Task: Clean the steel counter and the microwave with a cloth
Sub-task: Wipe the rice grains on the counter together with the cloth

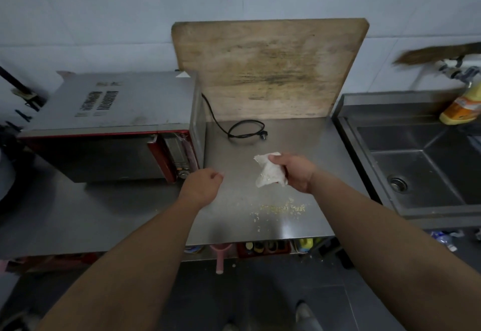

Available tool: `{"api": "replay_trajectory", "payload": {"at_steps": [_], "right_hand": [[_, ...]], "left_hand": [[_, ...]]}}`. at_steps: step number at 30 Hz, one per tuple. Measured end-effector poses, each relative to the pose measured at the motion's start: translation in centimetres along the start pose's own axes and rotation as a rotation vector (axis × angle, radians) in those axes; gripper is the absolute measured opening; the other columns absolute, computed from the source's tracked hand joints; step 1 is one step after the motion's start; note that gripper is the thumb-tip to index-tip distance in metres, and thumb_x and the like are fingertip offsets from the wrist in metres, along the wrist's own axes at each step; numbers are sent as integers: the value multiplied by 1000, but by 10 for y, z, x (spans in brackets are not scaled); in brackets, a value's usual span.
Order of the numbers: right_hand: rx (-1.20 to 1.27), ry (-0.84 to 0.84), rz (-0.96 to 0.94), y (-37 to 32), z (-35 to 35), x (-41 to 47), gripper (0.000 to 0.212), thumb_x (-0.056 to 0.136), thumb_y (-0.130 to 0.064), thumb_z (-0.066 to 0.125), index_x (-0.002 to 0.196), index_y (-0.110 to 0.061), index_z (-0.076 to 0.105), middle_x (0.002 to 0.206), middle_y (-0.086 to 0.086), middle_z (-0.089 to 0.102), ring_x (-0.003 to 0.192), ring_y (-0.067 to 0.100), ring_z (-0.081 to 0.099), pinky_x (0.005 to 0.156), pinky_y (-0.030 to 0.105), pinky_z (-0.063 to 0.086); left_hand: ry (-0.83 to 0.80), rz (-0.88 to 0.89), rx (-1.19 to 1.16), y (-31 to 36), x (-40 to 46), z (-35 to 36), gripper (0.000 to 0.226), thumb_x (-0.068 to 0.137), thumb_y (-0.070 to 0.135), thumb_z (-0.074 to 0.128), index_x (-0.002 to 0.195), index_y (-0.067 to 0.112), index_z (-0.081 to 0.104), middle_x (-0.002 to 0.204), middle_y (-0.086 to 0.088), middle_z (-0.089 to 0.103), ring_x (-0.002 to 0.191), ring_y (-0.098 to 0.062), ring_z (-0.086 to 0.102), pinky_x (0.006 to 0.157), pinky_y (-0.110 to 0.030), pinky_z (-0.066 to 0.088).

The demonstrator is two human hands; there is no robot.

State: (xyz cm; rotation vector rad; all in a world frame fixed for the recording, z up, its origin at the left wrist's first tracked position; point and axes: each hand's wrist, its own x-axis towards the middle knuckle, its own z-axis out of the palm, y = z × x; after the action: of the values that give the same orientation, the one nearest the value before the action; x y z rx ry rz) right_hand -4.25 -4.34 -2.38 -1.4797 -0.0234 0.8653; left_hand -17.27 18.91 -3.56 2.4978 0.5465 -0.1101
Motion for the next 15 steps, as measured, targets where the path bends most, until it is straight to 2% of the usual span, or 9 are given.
{"api": "replay_trajectory", "payload": {"at_steps": [1,3,6,10,13,15], "right_hand": [[-83,47,0,2,-2,-2,28,95,-19,62,116,-1,65,101,15,70,89,26,67,77,39,52],[-234,139,3,7,-6,-9,20,94,-19,64,105,-4,67,90,12,70,78,25,65,64,33,49],[-292,205,3,16,-19,-19,13,95,-18,63,95,-6,67,84,13,67,68,23,62,55,29,47],[-500,280,1,15,-38,-31,18,96,-21,60,99,-5,67,89,15,67,69,24,64,54,31,51],[-743,335,-17,-5,-58,-41,20,97,-26,59,103,-8,66,93,12,68,76,25,66,64,35,54],[-770,340,-48,-32,-77,-52,18,97,-26,59,103,-10,66,91,10,67,75,23,65,60,32,52]], "left_hand": [[-6,3,13,-3,1,2,41,103,44,42,114,16,70,114,-6,69,107,-27,61,86,-33,43],[-26,16,44,-4,2,7,41,103,42,42,106,15,72,108,-7,69,103,-29,62,82,-33,44],[-74,64,80,8,5,19,36,101,39,44,92,14,69,96,-8,69,96,-30,63,74,-33,42],[-119,154,138,42,9,35,30,99,34,49,113,17,69,119,-9,68,109,-31,60,90,-32,46],[-129,202,171,68,14,45,29,97,34,50,116,20,68,121,-8,67,110,-30,60,93,-33,48],[-138,208,171,85,19,50,28,96,33,50,115,21,67,120,-8,68,109,-29,60,93,-34,49]]}}
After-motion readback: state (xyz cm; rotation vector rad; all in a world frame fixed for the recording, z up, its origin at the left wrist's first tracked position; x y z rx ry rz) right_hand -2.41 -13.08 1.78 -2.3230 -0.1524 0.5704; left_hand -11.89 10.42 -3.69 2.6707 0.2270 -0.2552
